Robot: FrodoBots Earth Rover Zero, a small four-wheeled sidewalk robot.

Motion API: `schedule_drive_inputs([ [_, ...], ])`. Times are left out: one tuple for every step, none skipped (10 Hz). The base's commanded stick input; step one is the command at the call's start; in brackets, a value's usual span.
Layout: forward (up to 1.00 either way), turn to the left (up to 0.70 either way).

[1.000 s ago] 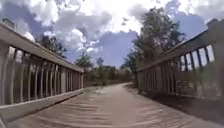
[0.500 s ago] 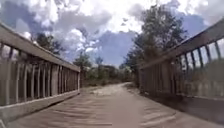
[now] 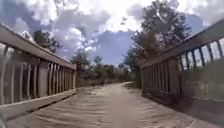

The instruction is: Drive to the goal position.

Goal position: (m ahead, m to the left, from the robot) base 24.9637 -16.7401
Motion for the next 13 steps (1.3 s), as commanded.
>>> schedule_drive_inputs([
  [0.7, 0.0],
  [0.7, 0.0],
  [0.7, 0.0],
  [0.7, 0.0],
  [0.7, 0.0],
  [0.7, 0.0],
  [0.7, 0.0],
  [0.7, 0.0],
  [0.7, 0.0],
  [0.7, 0.0],
  [0.7, 0.0],
  [0.7, 0.0],
  [0.7, 0.0],
])
